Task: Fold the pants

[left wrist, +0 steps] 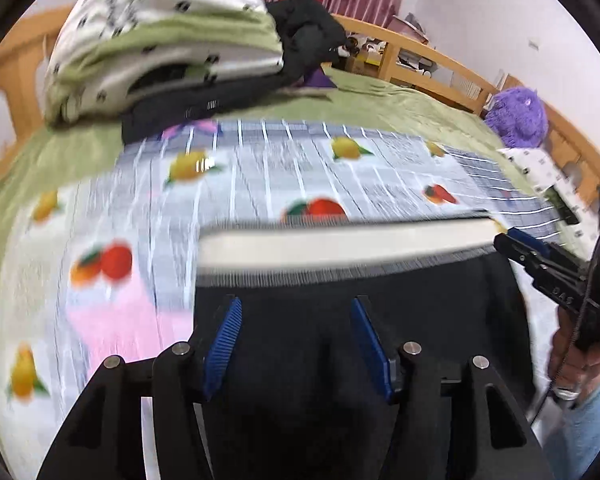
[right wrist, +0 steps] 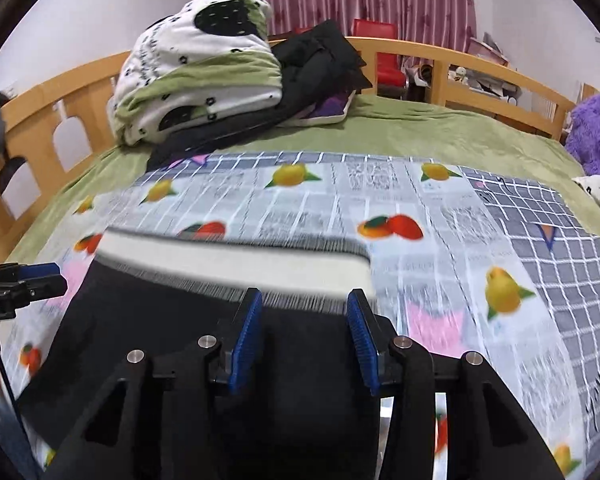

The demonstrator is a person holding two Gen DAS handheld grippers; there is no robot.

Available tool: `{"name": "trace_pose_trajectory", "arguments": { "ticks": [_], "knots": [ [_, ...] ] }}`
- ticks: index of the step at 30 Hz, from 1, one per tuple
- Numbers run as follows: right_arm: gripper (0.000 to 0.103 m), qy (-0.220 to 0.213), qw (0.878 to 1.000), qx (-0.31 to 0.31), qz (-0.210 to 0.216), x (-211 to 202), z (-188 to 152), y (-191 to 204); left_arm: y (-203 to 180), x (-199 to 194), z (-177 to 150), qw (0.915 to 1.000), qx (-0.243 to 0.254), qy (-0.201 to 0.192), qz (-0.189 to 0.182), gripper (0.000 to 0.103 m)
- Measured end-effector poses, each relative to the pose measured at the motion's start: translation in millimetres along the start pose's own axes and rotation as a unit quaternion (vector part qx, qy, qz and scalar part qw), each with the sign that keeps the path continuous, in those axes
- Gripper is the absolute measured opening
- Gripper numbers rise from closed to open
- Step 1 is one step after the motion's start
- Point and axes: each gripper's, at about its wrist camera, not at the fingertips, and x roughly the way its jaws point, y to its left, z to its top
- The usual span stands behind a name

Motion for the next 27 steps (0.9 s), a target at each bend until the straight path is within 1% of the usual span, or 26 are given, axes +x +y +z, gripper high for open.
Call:
{"name": "trace_pose_trajectory", "arguments": {
  "ticks": [1,2,3,4,5,7,9,15,17,20,24,27],
  "knots": [
    [0.044,0.001,1.0,-0.001,0.0,11.0,3.9,-1.7,-2.4,9.7,2.9,0.9998,0.012,-0.004,0.016,0.058],
    [0.044,0.006,1.0,-0.008,-0.008,23.7,5.4,-2.6,-3.9,23.5,3.6,0.999,0.024,0.003,0.037,0.058],
    [0.046,0.016,0.999,-0.014,-0.025,36.6,6.4,-2.8,-3.1,32.0,3.1,0.9983,0.027,0.014,0.05,0.058],
    [0.047,0.034,0.998,-0.022,-0.049,52.9,4.4,-3.7,1.3,48.0,1.6,0.9973,0.021,0.034,0.062,0.059],
    [0.048,0.031,0.998,-0.012,-0.046,57.4,3.5,-7.2,7.3,58.1,0.7,0.9976,0.002,0.04,0.057,0.06],
    [0.05,0.033,0.999,0.01,-0.028,56.7,4.7,-14.8,13.2,58.5,-0.5,0.9983,-0.027,0.034,0.04,0.062],
    [0.051,0.031,0.999,0.017,-0.02,57.7,3.1,-20.3,12.9,58.5,2.1,0.9983,-0.019,0.039,0.038,0.063],
    [0.054,0.035,0.998,0.051,0.011,59.8,-0.4,-33.1,10.4,57.2,-2.0,0.9985,-0.011,0.03,0.044,0.064],
    [0.054,0.035,0.998,0.053,0.012,57.1,-1.5,-32.8,10.8,55.3,-4.0,0.9984,-0.013,0.03,0.047,0.064],
    [0.054,0.032,0.999,0.041,0.004,51.2,-4.1,-27.9,11.9,49.2,-8.7,0.998,-0.017,0.033,0.051,0.064],
    [0.054,0.033,0.999,0.031,0.003,38.2,-11.9,-28.1,19.5,35.7,-17.2,0.9974,-0.041,0.036,0.049,0.064],
    [0.054,0.036,0.999,0.024,-0.01,26.1,-19.5,-31.2,19.6,28.0,-23.6,0.9967,-0.037,0.048,0.055,0.064]
  ]
}}
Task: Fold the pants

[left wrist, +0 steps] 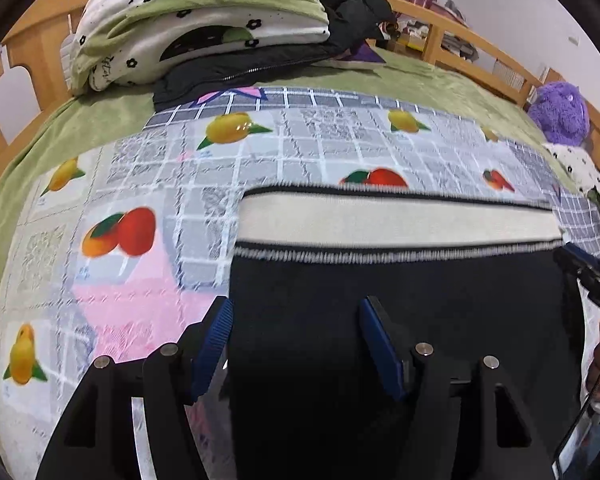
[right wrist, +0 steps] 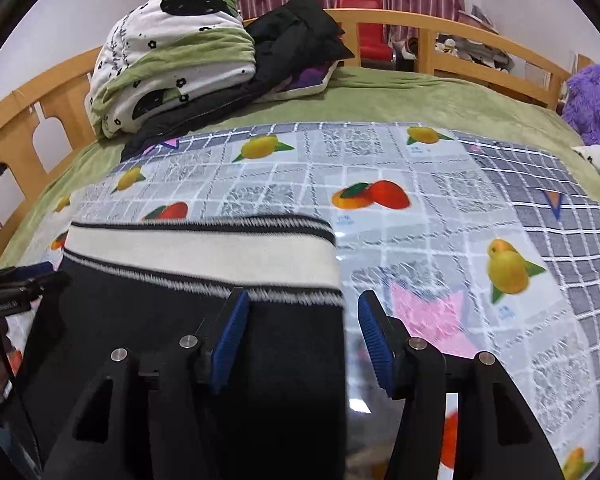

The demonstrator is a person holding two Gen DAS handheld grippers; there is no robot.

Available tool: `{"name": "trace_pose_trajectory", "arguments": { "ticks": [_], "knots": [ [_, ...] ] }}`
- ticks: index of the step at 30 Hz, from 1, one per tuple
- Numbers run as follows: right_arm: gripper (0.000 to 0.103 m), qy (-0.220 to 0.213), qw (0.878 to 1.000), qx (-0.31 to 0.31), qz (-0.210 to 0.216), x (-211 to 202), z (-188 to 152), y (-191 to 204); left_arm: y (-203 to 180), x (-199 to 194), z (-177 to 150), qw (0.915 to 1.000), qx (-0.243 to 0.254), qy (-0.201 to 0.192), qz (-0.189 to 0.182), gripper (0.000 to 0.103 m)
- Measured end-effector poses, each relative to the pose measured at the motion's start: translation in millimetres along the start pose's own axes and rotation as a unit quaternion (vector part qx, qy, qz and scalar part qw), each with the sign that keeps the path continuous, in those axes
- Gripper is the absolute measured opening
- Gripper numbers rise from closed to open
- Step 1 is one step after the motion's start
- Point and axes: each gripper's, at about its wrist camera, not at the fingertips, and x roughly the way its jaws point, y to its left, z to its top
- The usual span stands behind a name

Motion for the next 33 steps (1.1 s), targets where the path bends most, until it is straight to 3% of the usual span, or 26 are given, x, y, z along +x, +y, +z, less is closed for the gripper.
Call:
{"name": "trace_pose_trajectory", "arguments": {
  "ticks": [5,10,17,21,26,33],
  "knots": [
    [0.054,0.015,1.0,-0.005,-0.019,-16.1,-14.5,-9.1,-8.8,-10.1,-20.9,0.9992,0.033,0.011,0.017,0.064],
    [0.052,0.031,0.999,0.014,-0.008,-37.6,-34.1,-10.6,-7.5,-24.3,-47.2,0.9993,0.024,0.029,-0.004,0.064],
    [0.052,0.048,0.998,-0.025,-0.007,-62.8,-64.9,25.0,-23.7,-56.0,-81.0,0.9979,0.058,0.026,-0.01,0.064],
    [0.052,0.055,0.997,-0.043,-0.025,-65.7,-82.4,39.5,-23.4,-68.1,-101.6,0.9985,0.051,0.018,-0.011,0.065],
    [0.052,0.073,0.997,-0.006,-0.018,-76.9,-102.6,37.1,-10.2,-82.2,-115.6,0.9992,0.009,0.028,-0.026,0.065],
    [0.052,0.067,0.997,0.007,-0.024,-107.5,-114.7,48.7,-12.7,-107.1,-125.4,0.9997,0.006,0.023,0.003,0.065]
  ]
}}
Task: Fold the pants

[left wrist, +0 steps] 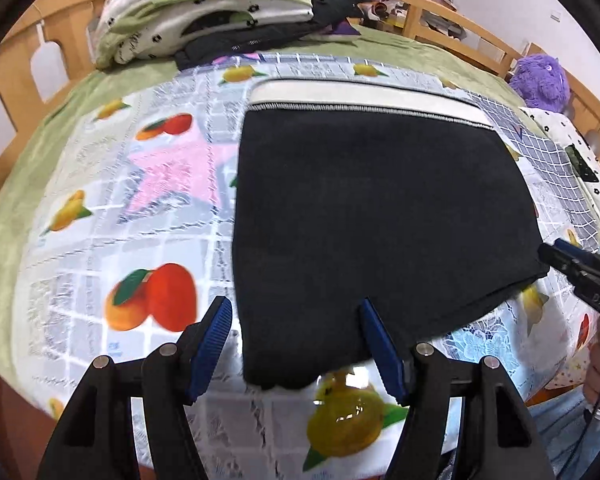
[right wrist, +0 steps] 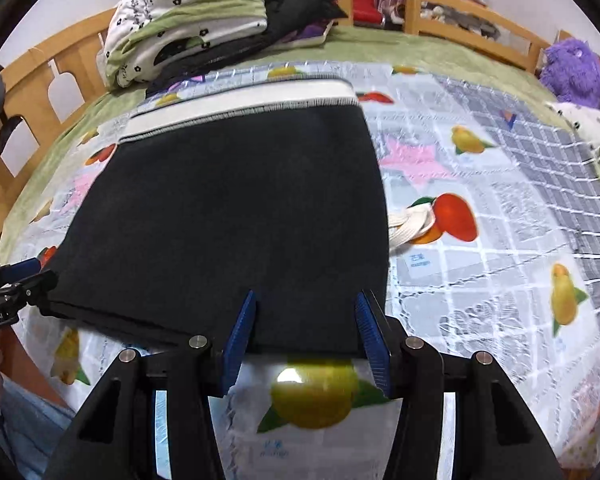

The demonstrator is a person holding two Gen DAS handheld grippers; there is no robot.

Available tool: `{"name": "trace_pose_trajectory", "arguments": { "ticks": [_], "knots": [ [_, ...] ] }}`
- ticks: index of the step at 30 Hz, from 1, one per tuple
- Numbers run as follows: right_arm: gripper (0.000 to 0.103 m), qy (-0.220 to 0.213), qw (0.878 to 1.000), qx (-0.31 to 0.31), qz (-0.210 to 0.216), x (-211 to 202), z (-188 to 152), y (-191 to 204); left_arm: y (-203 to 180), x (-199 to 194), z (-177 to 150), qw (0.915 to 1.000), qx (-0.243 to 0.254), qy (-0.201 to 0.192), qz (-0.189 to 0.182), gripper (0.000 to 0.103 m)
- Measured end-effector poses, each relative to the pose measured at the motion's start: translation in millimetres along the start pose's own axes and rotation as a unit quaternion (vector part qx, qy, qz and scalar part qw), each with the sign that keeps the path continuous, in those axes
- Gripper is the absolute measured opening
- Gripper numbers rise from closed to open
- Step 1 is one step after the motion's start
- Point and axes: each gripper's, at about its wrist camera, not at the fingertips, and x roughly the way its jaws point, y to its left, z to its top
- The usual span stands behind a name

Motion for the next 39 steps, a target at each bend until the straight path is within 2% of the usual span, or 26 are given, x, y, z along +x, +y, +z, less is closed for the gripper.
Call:
{"name": "trace_pose_trajectory", "arguments": {
  "ticks": [5,7,9,12,16,17,18,21,30,39],
  "knots": [
    [0.052,-0.037,0.999,0.025,-0.016,-47.0,9.8,9.1,-4.7,-39.5,0.0,0.9996,0.0,-0.03,0.002,0.065],
    [0.059,-0.051,0.998,0.031,-0.019,-71.3,15.6,12.7,-7.6,-58.5,-1.6,0.9989,0.0,-0.047,-0.001,0.065],
    [0.071,-0.072,0.996,0.038,-0.027,-94.8,16.6,14.9,-11.1,-76.1,-3.7,0.998,0.001,-0.064,0.001,0.065],
    [0.071,-0.092,0.994,0.043,-0.044,-123.7,12.5,19.0,-15.9,-102.6,-9.7,0.9955,0.001,-0.095,0.002,0.074],
    [0.071,-0.094,0.994,0.037,-0.048,-148.6,-0.9,23.9,-21.6,-125.5,-15.3,0.9927,0.006,-0.12,0.009,0.078],
    [0.075,-0.096,0.993,0.036,-0.05,-155.2,-5.2,25.5,-22.9,-130.6,-16.9,0.9921,0.008,-0.125,0.012,0.079],
    [0.085,-0.099,0.993,0.034,-0.054,-159.9,-8.3,26.1,-23.4,-134.5,-18.1,0.9916,0.008,-0.128,0.01,0.082],
    [0.098,-0.138,0.988,0.027,-0.058,-182.8,-18.4,30.8,-22.3,-142.2,-20.1,0.9906,0.004,-0.136,0.007,0.084],
    [0.099,-0.137,0.989,0.019,-0.053,-190.9,-22.0,37.1,-18.6,-151.1,-24.0,0.9904,-0.008,-0.138,0.005,0.084],
    [0.099,-0.129,0.99,0.019,-0.057,-187.0,-24.4,38.0,-22.3,-151.3,-26.8,0.9902,0.002,-0.139,0.014,0.084]
  ]
}}
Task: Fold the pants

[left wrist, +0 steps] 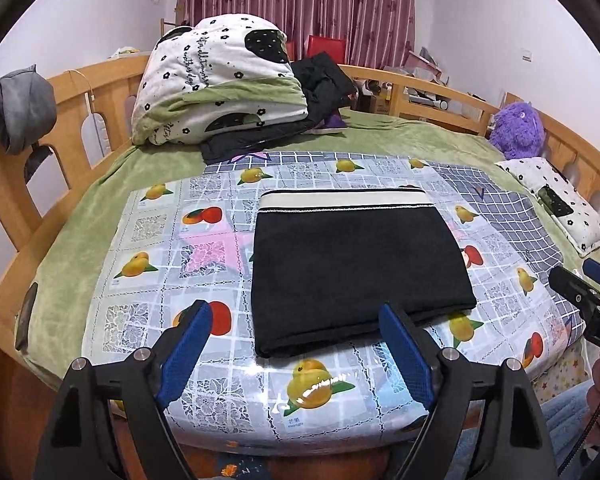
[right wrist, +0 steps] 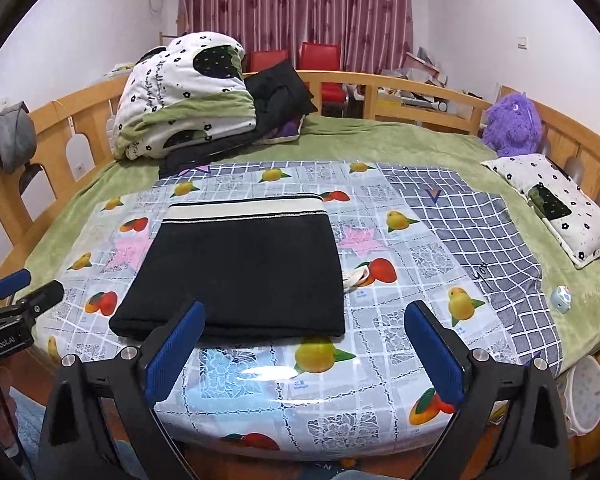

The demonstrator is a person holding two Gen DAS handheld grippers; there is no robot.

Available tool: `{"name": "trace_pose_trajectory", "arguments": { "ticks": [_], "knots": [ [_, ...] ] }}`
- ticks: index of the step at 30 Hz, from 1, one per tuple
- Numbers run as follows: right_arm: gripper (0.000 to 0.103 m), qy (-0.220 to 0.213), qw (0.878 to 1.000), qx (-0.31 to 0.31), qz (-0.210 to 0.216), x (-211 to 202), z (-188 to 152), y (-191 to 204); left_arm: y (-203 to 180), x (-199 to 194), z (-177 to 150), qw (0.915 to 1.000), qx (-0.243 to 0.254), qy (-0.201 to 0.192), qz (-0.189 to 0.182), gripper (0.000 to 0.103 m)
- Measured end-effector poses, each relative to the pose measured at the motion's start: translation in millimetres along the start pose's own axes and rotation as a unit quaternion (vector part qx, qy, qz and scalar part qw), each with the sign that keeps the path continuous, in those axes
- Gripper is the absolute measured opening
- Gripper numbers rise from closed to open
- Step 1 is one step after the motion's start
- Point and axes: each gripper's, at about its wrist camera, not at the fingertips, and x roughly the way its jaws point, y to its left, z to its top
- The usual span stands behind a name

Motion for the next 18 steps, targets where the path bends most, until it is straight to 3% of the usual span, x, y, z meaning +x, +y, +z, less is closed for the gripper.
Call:
{"name": "trace_pose_trajectory", "arguments": {
  "ticks": [18],
  "knots": [
    [0.099,-0.003,1.0,-0.003,0.004,-0.4,-0.5,2.1,0.3,-0.8,0.5,1.0,0.002,-0.003,0.001,0.085]
  ]
}}
